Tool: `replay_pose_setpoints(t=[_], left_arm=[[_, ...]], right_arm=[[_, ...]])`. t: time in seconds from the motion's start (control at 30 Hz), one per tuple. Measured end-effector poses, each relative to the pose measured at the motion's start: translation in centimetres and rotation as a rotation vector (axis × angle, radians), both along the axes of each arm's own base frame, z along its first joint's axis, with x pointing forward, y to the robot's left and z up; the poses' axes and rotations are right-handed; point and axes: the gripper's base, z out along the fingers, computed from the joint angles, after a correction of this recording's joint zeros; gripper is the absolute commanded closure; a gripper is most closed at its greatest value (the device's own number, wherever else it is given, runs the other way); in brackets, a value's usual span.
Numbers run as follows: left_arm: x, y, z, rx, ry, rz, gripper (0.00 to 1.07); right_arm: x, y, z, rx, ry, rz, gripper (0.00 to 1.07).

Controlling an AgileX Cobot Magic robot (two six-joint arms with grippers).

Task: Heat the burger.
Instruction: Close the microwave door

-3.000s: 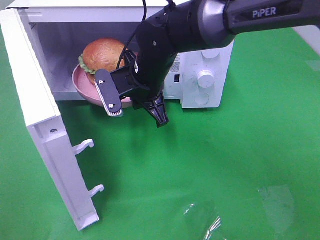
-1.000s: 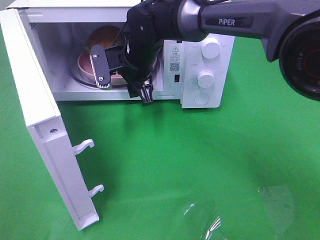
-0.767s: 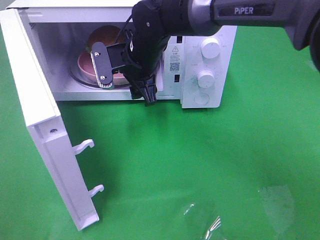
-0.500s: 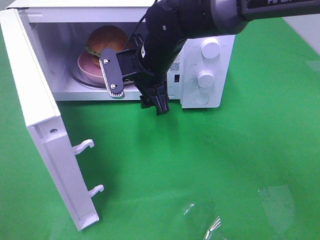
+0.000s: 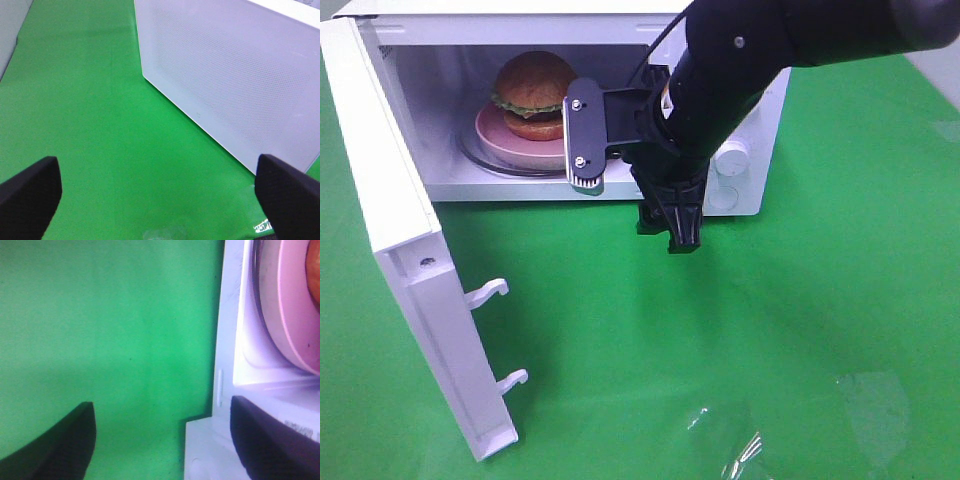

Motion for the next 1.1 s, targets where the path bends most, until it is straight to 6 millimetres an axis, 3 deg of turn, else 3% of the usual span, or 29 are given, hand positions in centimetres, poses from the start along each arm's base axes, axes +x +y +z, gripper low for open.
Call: replay_pose_setpoints(t=[0.5, 0.73, 0.8, 0.9, 1.1], left_arm=[[0.0, 0.0, 0.0, 0.000, 0.000, 0.000, 0.09], [0.0, 0.0, 0.0, 0.000, 0.000, 0.000, 0.09], [0.0, 0.0, 0.0, 0.000, 0.000, 0.000, 0.09], [0.0, 0.0, 0.0, 0.000, 0.000, 0.000, 0.09], [0.0, 0.0, 0.0, 0.000, 0.000, 0.000, 0.09]], right_arm=[[-5.9, -5.0, 2.6, 0.192, 0.095, -0.382, 0.34], [-8.5, -7.5, 4.0, 0.274, 0.169, -0.648, 0.34], [-10.2, -9.1, 5.0, 0.289, 0.208, -0.793, 0.34], [-10.6, -9.4, 5.2, 0.287, 0.215, -0.818, 0.34], [-13.2, -11.9, 6.5, 0.259, 0.240, -0.916, 0.34]])
